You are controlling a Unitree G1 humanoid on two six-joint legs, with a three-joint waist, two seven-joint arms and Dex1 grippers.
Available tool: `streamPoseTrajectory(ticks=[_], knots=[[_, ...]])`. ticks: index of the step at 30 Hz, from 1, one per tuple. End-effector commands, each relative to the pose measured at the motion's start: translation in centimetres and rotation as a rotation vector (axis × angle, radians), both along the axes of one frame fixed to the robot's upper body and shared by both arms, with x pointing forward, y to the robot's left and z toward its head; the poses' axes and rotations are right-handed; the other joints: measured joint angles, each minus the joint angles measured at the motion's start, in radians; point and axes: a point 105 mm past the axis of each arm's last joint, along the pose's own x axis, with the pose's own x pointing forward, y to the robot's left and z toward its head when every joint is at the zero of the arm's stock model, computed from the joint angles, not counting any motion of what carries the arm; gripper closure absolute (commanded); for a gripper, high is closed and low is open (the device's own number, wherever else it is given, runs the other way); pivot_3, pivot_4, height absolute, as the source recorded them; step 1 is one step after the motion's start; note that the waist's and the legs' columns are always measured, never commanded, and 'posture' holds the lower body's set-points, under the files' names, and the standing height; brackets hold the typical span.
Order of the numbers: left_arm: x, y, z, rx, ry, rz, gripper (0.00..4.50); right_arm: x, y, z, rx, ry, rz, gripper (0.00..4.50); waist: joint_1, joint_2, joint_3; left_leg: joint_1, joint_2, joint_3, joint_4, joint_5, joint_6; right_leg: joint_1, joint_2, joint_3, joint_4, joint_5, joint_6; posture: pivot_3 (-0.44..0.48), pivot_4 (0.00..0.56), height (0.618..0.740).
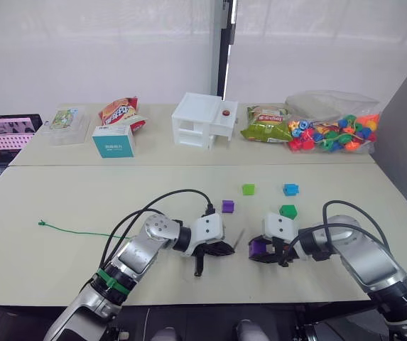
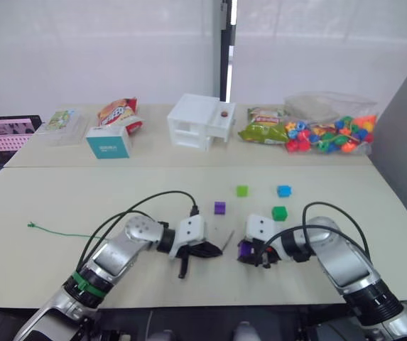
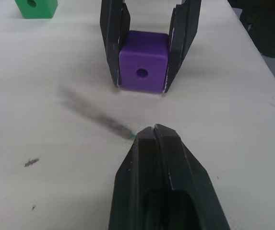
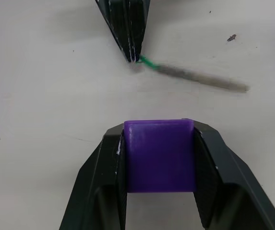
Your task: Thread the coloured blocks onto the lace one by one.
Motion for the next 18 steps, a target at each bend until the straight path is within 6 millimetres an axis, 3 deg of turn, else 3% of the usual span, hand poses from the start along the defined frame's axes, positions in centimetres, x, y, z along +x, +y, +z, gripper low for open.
streamPoseTrajectory(ticks=[1,12,18], knots=[[-0.2,0.1,0.6,0.001,-0.014,-0.005,4.5,0.0,-0.1,-0.4,-0.015,0.013,-0.004,3.31,0.001,0.0,0.0,0.0,0.0,0.0,0.0,0.0,0.0,0.0,0.0,0.0,0.0,0.0,0.0,0.0,0.15,0.74],[0.1,0.2,1.4,-0.05,0.004,0.047,4.5,0.1,-0.1,-0.3,-0.006,0.011,-0.01,3.31,0.0,0.0,0.0,0.0,0.0,0.0,0.0,0.0,0.0,0.0,0.0,0.0,0.0,0.0,0.0,0.0,0.15,0.74],[1.7,0.8,5.5,-0.306,0.041,0.23,4.5,0.8,-1.5,0.9,0.01,-0.018,-0.077,3.31,0.002,0.0,0.0,0.0,0.0,0.0,0.0,0.0,0.0,0.0,0.0,0.0,0.0,0.0,0.0,0.0,0.15,0.74]])
